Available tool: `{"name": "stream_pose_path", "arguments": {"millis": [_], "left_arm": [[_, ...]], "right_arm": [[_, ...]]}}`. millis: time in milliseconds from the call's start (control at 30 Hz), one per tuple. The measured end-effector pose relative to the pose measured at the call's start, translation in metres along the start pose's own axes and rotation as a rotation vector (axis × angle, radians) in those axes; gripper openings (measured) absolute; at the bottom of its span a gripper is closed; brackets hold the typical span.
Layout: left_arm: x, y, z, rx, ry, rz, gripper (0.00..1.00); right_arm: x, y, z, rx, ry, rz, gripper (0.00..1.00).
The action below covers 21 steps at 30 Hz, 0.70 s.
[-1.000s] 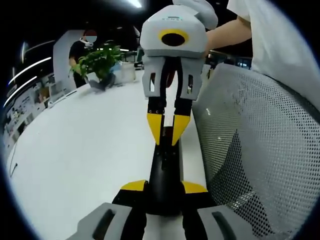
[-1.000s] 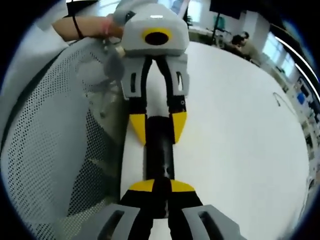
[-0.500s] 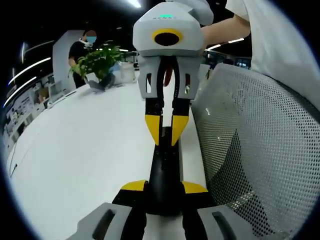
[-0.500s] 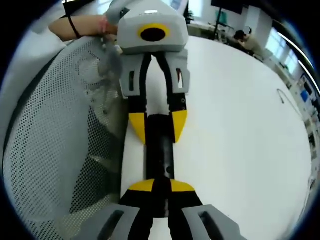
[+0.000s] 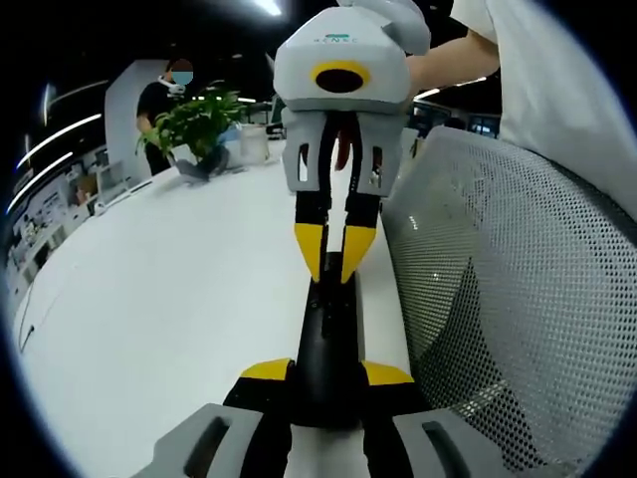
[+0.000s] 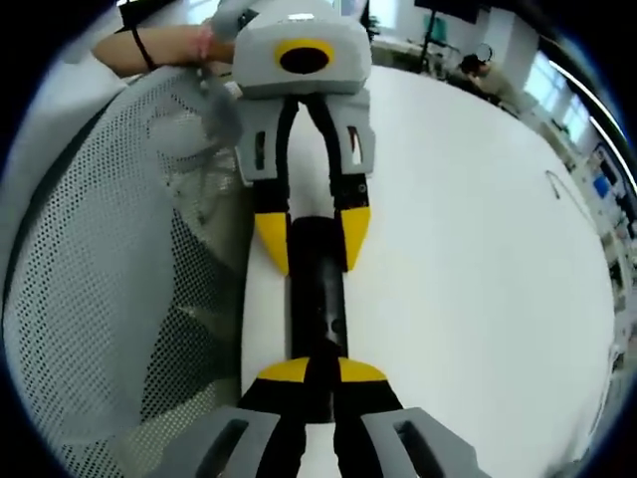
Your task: Press the specified remote control buttons in sequence, fully releasing each button before pressing the next.
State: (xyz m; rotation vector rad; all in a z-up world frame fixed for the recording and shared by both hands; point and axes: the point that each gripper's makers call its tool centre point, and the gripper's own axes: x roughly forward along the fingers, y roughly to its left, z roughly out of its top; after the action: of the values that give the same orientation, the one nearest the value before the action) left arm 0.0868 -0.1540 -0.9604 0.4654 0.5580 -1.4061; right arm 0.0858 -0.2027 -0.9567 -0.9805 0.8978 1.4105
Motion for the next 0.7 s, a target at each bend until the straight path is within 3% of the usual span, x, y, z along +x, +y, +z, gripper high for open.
{"name": "stream_pose_path", "arguments": {"millis": [333, 433, 533, 700], "left_arm": [[0.0001, -0.0003, 0.0004, 0.0, -0.001, -0.004, 0.25], [0.0, -0.0001, 0.0003, 0.001, -0.003, -0.004, 0.25], [-0.0002, 0.0004, -0.0001, -0.008, -0.009, -0.004, 0.25], [0.0, 0.0005, -0.0006, -0.004, -0.006, -0.003, 0.25]], "right_arm": [[0.0, -0.0006, -0.0014, 0.028, 0.001, -0.022, 0.05], [-0.0013, -0.0018, -0.0018, 0.041, -0.034, -0.028, 0.05], [-0.0019, -0.0028, -0.0006, 0.121, -0.105, -0.024, 0.05], [-0.003, -0.0002, -0.0045, 0.115, -0.105, -0.025, 0.05]]}}
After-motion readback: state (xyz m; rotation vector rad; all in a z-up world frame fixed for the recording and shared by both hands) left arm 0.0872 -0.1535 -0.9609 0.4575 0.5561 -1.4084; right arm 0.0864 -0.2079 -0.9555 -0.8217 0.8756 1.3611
